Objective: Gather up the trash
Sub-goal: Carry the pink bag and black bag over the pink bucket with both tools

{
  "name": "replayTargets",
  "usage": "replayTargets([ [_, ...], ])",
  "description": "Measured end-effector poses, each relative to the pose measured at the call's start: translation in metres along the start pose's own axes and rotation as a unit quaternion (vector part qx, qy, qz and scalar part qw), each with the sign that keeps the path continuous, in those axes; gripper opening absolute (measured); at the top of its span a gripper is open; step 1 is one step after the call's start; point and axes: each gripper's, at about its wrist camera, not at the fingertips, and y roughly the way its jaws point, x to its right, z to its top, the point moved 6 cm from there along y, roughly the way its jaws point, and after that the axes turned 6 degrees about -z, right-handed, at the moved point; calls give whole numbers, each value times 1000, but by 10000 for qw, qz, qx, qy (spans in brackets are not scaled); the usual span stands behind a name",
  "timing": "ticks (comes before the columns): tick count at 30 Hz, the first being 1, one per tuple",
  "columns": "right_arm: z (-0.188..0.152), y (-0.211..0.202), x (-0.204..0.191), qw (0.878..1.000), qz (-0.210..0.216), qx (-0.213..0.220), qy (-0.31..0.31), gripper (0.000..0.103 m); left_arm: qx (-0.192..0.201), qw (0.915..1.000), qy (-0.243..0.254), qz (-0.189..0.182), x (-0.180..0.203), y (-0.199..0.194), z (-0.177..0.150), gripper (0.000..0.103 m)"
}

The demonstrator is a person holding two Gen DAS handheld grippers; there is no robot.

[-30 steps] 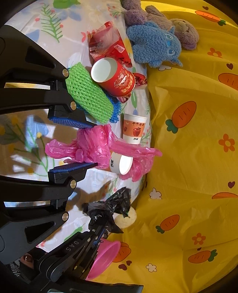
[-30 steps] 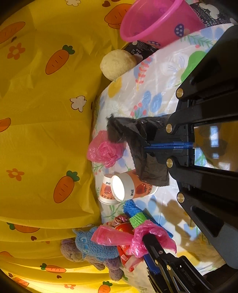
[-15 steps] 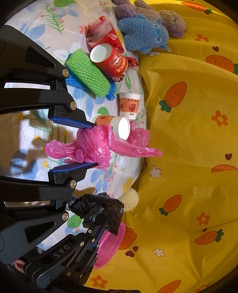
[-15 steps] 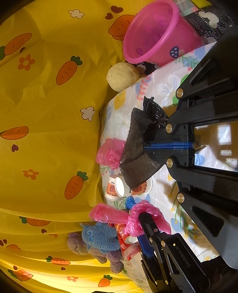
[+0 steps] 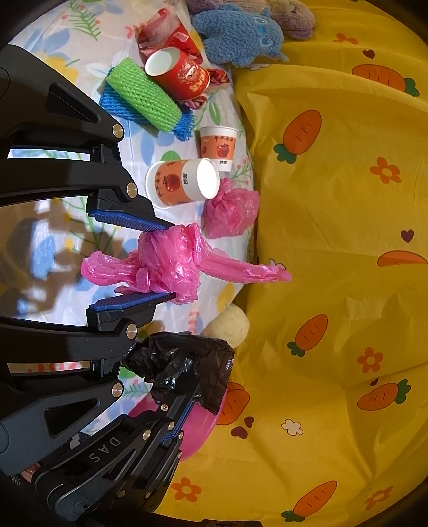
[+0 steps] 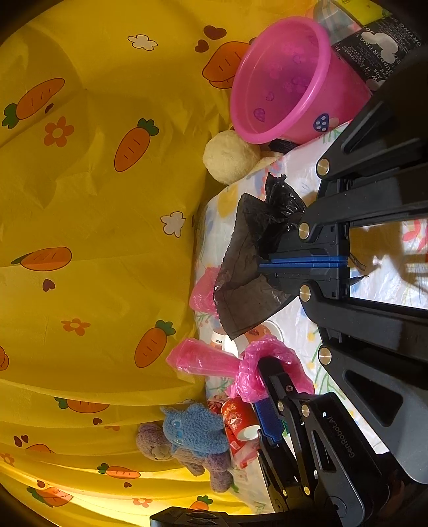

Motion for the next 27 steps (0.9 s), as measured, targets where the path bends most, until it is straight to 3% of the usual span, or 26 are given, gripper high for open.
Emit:
replayTargets([
  [7,13,-10,26,9997,-173,162,82,1,88,9992,238,-308,31,5,17,34],
  [14,36,-23,74,9966,-616,440,323,1,264,9954,391,-829,69,21,44,34],
  [21,53,-31,138,9874,-1311,586,669,1,342,9870,680,-1418,125,53,64,34],
  [27,47,-25,183,9801,-1706,466,906,1,358,9770,760,-1961,169,84,72,34],
])
